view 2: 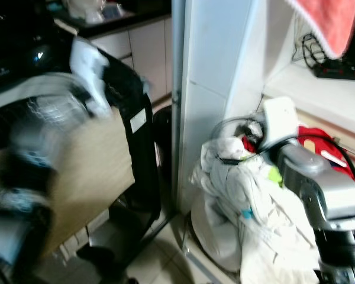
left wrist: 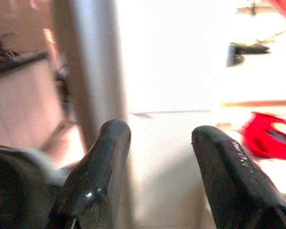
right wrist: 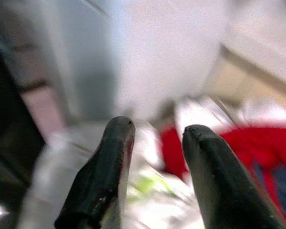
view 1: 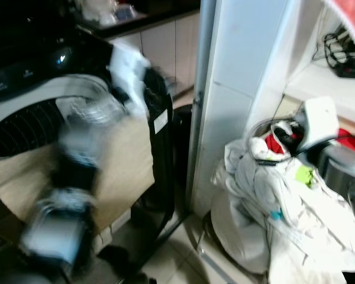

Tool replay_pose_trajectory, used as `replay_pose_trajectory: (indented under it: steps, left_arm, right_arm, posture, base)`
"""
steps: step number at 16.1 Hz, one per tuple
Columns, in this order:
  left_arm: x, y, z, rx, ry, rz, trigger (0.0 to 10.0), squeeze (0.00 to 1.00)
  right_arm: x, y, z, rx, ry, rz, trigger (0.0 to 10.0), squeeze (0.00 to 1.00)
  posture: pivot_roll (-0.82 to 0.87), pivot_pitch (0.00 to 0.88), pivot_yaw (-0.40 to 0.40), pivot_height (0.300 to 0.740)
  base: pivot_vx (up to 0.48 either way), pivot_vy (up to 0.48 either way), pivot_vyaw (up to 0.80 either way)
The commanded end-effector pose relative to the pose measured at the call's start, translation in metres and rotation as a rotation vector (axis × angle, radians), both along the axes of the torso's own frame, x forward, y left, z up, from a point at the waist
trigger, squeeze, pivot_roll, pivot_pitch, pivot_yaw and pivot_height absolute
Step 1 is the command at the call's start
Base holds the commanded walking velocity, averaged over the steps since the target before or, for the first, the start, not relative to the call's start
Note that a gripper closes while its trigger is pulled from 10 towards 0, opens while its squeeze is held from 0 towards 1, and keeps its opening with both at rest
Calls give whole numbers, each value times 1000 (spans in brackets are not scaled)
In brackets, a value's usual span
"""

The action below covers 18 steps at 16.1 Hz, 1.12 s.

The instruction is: Clothes washing

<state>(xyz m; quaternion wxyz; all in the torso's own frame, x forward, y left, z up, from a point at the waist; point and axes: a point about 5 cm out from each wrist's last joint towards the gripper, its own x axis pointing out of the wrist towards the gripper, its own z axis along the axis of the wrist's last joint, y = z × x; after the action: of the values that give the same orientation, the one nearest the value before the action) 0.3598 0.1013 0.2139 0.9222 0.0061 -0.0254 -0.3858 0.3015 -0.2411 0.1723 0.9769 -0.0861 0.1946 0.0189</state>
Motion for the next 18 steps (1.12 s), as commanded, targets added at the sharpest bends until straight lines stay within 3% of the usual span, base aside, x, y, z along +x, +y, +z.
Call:
replay_pose_trajectory:
  steps: [1,3,4,6,7,8,9,13,14,18]
  left_arm:
    - [-12,-24,-2,-17,0,-57,10000,0]
    - [-25,-38,2,-81,-23,-116,10000,0]
    - [-39,-45,8,-126,-58,-195,10000,0]
    - [-59,-48,12,-130,-69,-326,10000,0]
    - [-65,-48,7,-95,-58,-354,10000,0]
    - [-73,-48,-7,0,-38,-386,10000,0]
    - [-77,-48,-16,54,-18,-397,10000,0]
    - [-88,-50,-26,87,18,-446,10000,0]
    - [-92,-47,-33,114,34,-457,10000,0]
    - [-96,-43,-40,155,64,-481,10000,0]
  right_arm:
    - [6,-15,-6,-64,12,-63,10000,1000]
    - [10,-27,-10,-88,8,-100,10000,1000]
    - [10,-37,-14,-114,34,-146,10000,1000]
    - [2,-42,-23,-110,112,-160,10000,1000]
    - [-3,-42,-30,-97,164,-124,10000,1000]
    - [-14,-41,-45,-97,274,-36,10000,1000]
    - [-15,-43,-51,-90,304,-8,10000,1000]
    - [-8,-41,-49,-82,281,21,10000,1000]
    - [-14,-30,-40,-80,258,141,10000,1000]
    - [-31,-18,-23,-71,256,335,10000,1000]
  posture:
    - [-103,0,57,740]
    - [-99,0,53,740]
    - [-89,0,37,740]
    - [-87,0,32,740]
    - [-85,0,29,740]
    - [-88,0,29,740]
    - [-94,0,34,740]
    - [-98,0,37,740]
    - [-95,0,31,740]
    - [-94,0,30,740]
  base:
    - [0,0,0]
    - [0,0,0]
    - [0,0,0]
    - [0,0,0]
    - [0,0,0]
    - [0,0,0]
    - [0,0,0]
    - [0,0,0]
    - [0,0,0]
    - [0,0,0]
